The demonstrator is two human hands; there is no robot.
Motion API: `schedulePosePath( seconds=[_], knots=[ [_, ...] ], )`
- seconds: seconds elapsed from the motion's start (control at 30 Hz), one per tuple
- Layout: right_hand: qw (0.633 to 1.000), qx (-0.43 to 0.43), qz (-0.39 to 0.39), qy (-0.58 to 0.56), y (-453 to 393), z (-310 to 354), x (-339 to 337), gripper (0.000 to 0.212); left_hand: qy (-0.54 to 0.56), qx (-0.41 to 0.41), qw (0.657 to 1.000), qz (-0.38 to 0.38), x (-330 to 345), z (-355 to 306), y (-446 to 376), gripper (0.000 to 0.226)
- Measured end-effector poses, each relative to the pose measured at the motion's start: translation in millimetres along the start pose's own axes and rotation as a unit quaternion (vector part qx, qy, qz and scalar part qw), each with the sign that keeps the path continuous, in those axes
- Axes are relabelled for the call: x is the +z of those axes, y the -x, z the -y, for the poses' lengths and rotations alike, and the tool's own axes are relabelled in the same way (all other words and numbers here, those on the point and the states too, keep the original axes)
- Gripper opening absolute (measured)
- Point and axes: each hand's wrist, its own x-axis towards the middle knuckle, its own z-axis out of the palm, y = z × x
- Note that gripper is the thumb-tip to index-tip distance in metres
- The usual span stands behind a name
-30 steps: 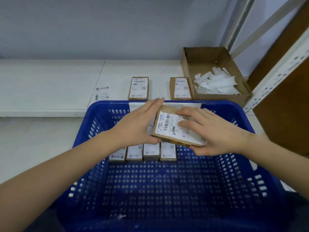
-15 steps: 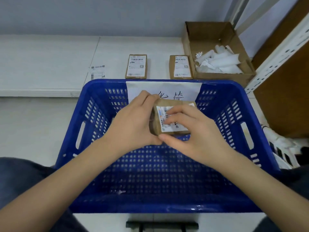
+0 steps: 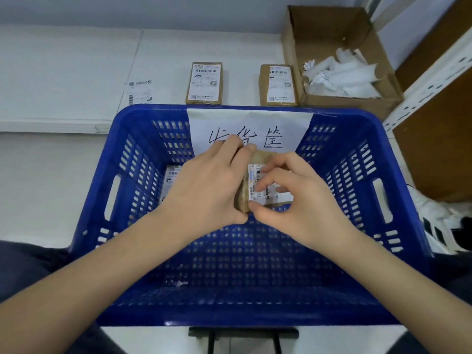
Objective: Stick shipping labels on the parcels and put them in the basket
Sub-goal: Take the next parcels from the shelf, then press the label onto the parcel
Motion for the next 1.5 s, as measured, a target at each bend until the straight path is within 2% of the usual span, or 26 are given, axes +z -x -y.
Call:
schedulePosePath(
  seconds=[0.23, 0.43, 0.53, 0.67, 0.77, 0.9, 1.0, 1.13, 1.27, 1.37, 1.5],
  knots=[
    [1.000, -0.009, -0.010, 0.024, 1, 2, 4, 0.026, -0.034, 0.016, 0.999, -0.011, 4, 0, -3, 0.096],
    [0.995, -0.037, -0.003, 0.093, 4, 4, 7, 0.024, -0.029, 0.012, 1.000, 0.001, 7, -1, -3, 0.091],
    [0.990, -0.062, -0.004, 0.123, 3, -1, 7, 0.029, -0.034, 0.019, 0.999, -0.006, 9, 0, -3, 0.092],
    [0.994, -0.052, 0.052, 0.084, 0, -8, 7, 0.041, -0.032, 0.031, 0.999, -0.012, 10, 0, -4, 0.089],
    [0.994, -0.031, 0.093, 0.043, -2, -12, 5, 0.042, -0.013, 0.030, 0.999, -0.009, 10, 2, -5, 0.092],
    [0.991, -0.047, 0.118, 0.050, -3, -14, 3, 0.040, -0.018, 0.027, 0.999, -0.009, 8, 3, -6, 0.091],
    [0.982, -0.088, 0.140, 0.090, -3, -11, 4, 0.028, -0.023, 0.027, 0.999, -0.010, 9, 5, -6, 0.092],
    [0.967, -0.143, 0.121, 0.175, 1, -10, 8, 0.028, -0.027, 0.038, 0.999, -0.007, 14, 5, -4, 0.094],
    [0.976, -0.111, 0.140, 0.124, -1, -10, 5, 0.023, 0.036, 0.024, 0.999, -0.002, 16, 5, -4, 0.097],
    [0.986, -0.059, 0.140, 0.064, -4, -10, 1, 0.027, 0.087, 0.016, 0.996, -0.006, 15, 7, -6, 0.097],
    [0.994, 0.005, 0.111, 0.021, -3, -8, -1, 0.038, 0.074, 0.020, 0.997, -0.001, 13, 6, -8, 0.097]
  ],
)
